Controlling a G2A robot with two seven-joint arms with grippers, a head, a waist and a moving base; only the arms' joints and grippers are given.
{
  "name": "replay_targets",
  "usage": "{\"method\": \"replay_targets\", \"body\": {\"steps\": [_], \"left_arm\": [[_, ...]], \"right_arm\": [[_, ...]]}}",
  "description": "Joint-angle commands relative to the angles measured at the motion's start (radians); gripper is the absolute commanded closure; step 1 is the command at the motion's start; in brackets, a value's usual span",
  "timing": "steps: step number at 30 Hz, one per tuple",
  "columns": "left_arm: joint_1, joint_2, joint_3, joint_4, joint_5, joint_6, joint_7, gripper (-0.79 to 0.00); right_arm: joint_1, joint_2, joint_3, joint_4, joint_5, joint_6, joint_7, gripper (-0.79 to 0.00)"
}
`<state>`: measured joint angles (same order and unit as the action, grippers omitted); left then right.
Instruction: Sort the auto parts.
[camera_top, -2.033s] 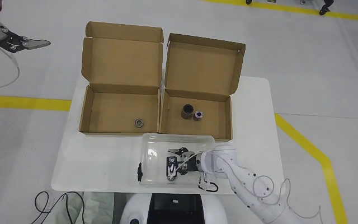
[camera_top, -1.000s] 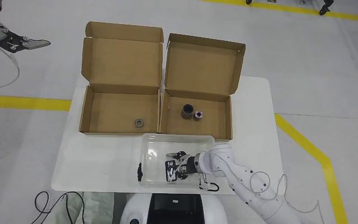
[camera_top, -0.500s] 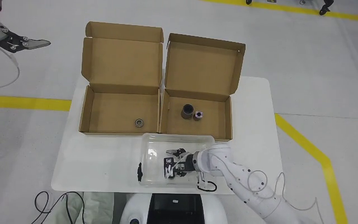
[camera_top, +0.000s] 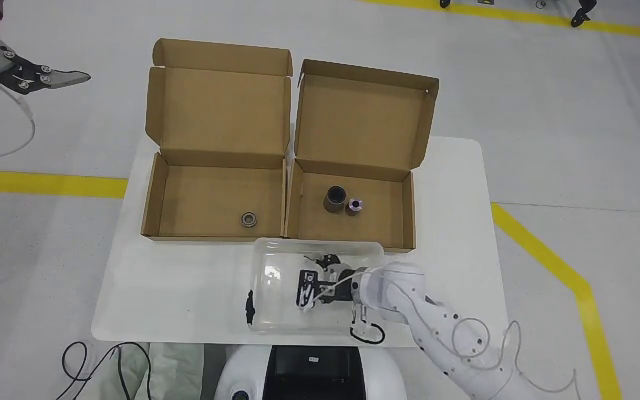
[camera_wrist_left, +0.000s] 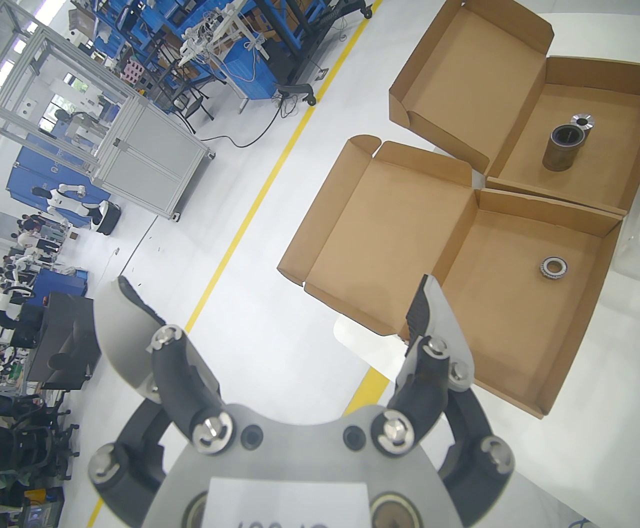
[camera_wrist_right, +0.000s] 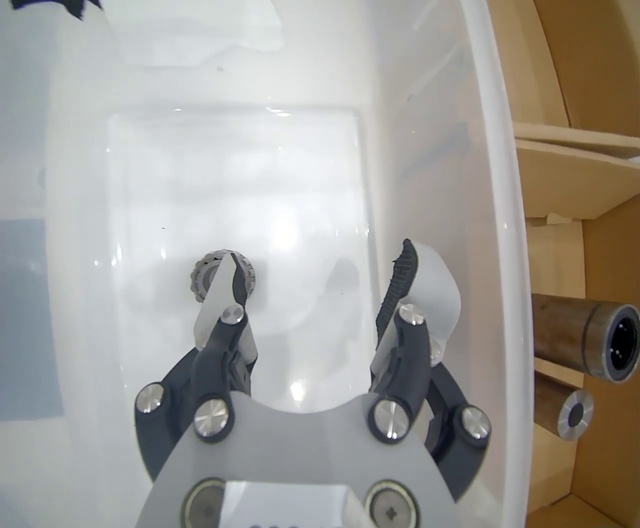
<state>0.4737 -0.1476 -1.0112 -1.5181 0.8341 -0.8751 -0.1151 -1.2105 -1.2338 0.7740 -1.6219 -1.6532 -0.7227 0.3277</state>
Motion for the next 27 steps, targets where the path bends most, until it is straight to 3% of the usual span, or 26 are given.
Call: {"method": "replay_targets", "body": {"steps": [1,6,21,27], "left_arm": [[0.0,0.0,0.0,0.0,0.0,0.0,0.0,-0.785],[0.0,0.0,0.0,0.0,0.0,0.0,0.0,-0.785],[0.0,0.0,0.0,0.0,0.0,0.0,0.0,-0.785],[0.0,0.0,0.0,0.0,0.0,0.0,0.0,-0.785]], "right_arm": [[-0.002,0.003,-0.002,-0.004,0.002,-0.03,-0.017,-0.576],[0.002,0.006,-0.017,0.01,-0.017,-0.081,-0.039,-0.551],[0.002,0.005,-0.054,0.048,-0.072,-0.042,-0.095,-0.422],[0.006,0.004,-0.061,0.066,-0.065,-0.042,-0.1,-0.413]]}}
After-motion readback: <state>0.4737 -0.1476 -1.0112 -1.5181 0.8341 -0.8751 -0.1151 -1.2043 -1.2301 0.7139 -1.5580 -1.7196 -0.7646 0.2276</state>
